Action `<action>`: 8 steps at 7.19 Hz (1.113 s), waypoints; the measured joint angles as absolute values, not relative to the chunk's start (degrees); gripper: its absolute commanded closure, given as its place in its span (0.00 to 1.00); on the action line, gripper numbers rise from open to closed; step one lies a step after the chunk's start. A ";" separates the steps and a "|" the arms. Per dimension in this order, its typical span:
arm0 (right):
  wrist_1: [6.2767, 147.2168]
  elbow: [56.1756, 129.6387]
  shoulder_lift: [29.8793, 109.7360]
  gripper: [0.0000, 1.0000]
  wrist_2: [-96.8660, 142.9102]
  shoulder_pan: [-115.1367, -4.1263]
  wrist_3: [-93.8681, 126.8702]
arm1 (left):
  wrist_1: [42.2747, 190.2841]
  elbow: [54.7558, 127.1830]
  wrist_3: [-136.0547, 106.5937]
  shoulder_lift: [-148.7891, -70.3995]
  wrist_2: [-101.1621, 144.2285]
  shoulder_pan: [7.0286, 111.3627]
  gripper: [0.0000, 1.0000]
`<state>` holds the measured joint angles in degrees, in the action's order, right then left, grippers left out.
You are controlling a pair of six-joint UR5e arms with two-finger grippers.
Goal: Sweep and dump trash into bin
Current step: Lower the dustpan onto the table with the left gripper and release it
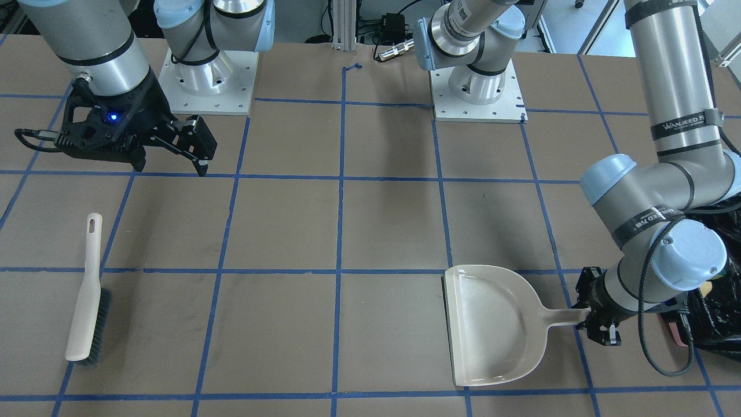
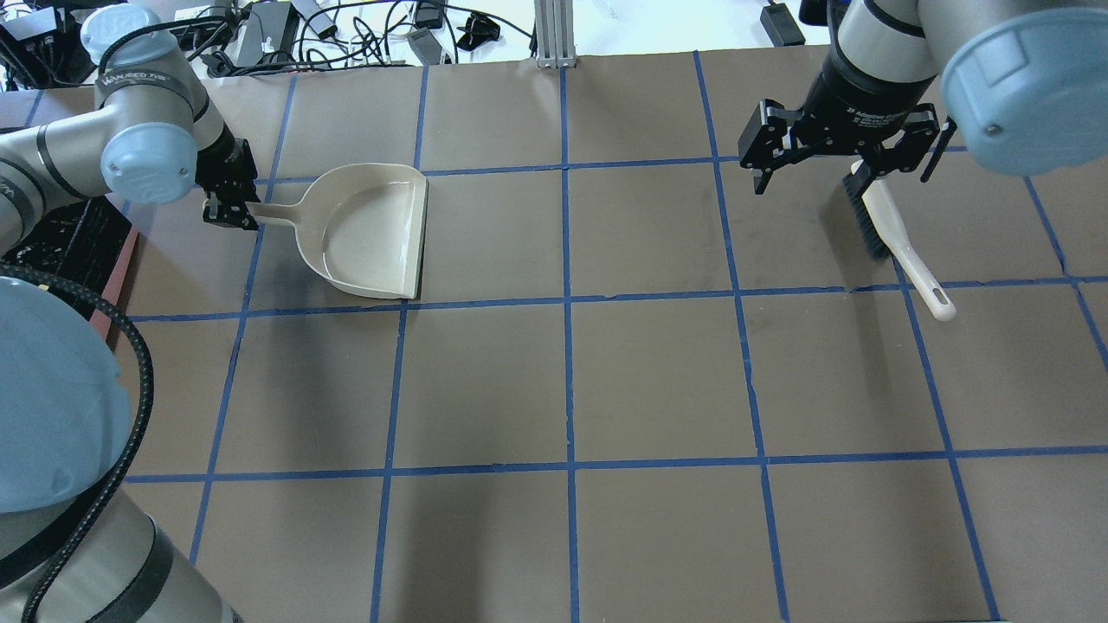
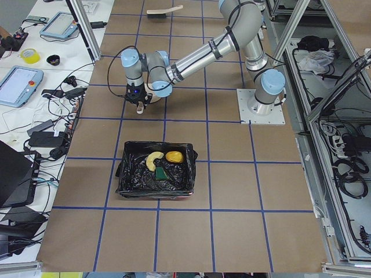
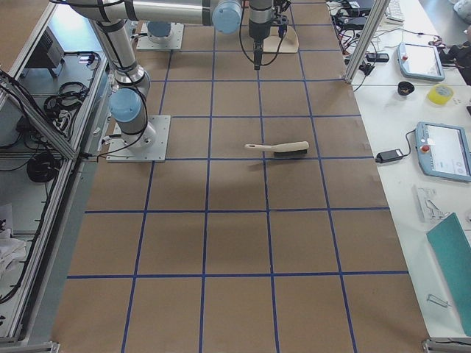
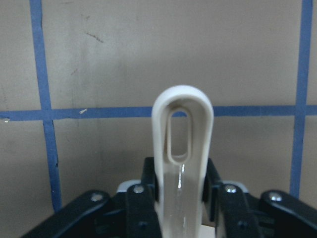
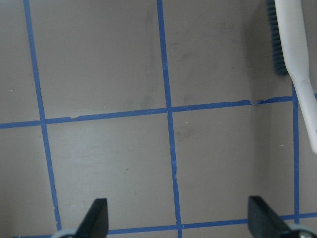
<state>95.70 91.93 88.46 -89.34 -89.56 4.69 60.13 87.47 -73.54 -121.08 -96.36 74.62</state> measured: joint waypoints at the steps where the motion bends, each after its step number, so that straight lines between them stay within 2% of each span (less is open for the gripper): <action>1: 95.62 91.93 88.45 0.00 -89.50 -89.56 4.72 | 60.12 87.45 -73.50 -121.16 -97.07 74.62 0.22; 2: 95.57 91.93 88.47 0.00 -89.54 -89.56 4.83 | 60.12 87.45 -73.48 -121.26 -97.49 74.62 0.15; 3: 95.55 91.96 88.49 0.00 -89.46 -89.57 5.08 | 60.12 87.45 -73.46 -121.41 -97.65 74.64 0.14; 4: 95.57 91.99 88.46 0.00 -89.29 -89.61 5.36 | 60.12 87.42 -73.44 -121.62 -97.71 74.71 0.03; 5: 95.70 92.01 88.32 0.00 -89.26 -89.64 5.50 | 60.11 87.36 -73.21 -121.53 -97.72 74.99 0.00; 8: 95.63 92.20 88.28 0.00 -89.28 -89.65 5.56 | 58.31 84.93 -71.96 -119.68 -98.65 75.87 0.00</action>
<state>95.63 92.20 88.28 -89.28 -89.65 5.56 58.31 84.93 -71.96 -119.68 -98.65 75.87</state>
